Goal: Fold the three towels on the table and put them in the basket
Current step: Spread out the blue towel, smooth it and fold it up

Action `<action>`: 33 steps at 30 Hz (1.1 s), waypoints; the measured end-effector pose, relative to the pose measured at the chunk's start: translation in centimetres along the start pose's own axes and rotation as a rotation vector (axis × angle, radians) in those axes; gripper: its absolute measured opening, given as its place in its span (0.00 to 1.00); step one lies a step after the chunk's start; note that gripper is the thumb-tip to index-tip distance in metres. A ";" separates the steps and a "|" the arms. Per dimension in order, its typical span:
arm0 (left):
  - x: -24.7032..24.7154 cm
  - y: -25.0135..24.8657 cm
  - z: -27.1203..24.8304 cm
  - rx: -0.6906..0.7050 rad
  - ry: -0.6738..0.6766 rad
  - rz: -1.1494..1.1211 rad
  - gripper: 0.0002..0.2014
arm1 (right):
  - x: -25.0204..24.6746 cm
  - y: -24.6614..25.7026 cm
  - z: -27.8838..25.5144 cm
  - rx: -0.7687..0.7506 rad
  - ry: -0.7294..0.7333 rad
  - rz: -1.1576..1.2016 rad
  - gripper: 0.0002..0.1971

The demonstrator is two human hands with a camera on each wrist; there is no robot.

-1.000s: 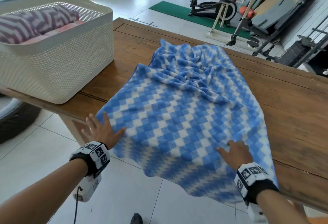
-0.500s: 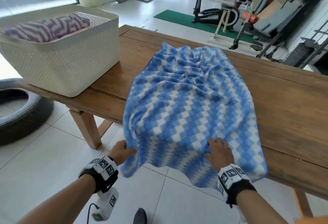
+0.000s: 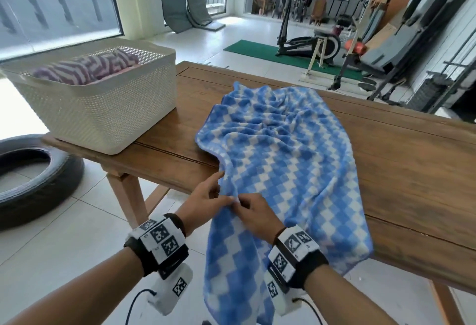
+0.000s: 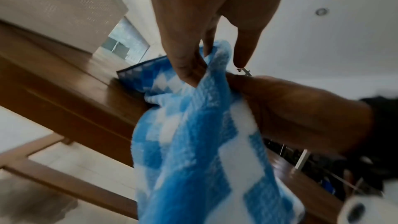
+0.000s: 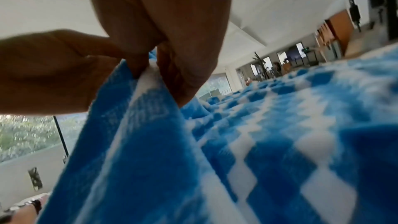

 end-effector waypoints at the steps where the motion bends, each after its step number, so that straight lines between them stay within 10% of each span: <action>1: -0.1 0.2 -0.4 -0.016 -0.009 0.025 0.27 | -0.5 0.0 0.3 0.016 -0.050 0.012 0.20; 6: 1.0 1.2 -2.1 -0.155 0.212 0.157 0.16 | -3.7 1.6 1.4 0.017 -0.162 0.199 0.20; 9: 1.1 -1.7 -1.6 -0.087 0.064 0.066 0.12 | -4.7 2.9 0.5 0.043 -0.062 0.216 0.10; 13: 0.5 -6.0 1.1 -0.043 -0.099 -0.122 0.11 | -5.4 2.2 -2.3 0.116 0.141 0.117 0.29; 15: 0.8 -7.4 1.9 -0.028 -0.109 -0.155 0.10 | -4.9 1.6 -3.0 0.097 0.177 0.043 0.21; 21: 0.0 -7.3 3.1 -0.016 -0.180 -0.061 0.33 | -6.2 2.6 -2.6 0.078 -0.158 0.165 0.08; 28: 0.3 -8.1 1.3 0.004 -0.203 -0.013 0.36 | -10.6 6.0 -1.4 0.066 -0.369 0.105 0.05; 33: 2.2 -8.9 0.5 0.209 0.013 0.563 0.37 | -10.4 8.2 -0.7 0.060 -0.337 0.152 0.08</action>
Point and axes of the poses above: each hand's wrist, its own z-axis towards the middle knuckle, its own x-axis out of the palm, y = z × x, the point moved 1 cm from there along z, towards the middle knuckle, and after that the axes turned 3 degrees about z, right-handed, at the moved point
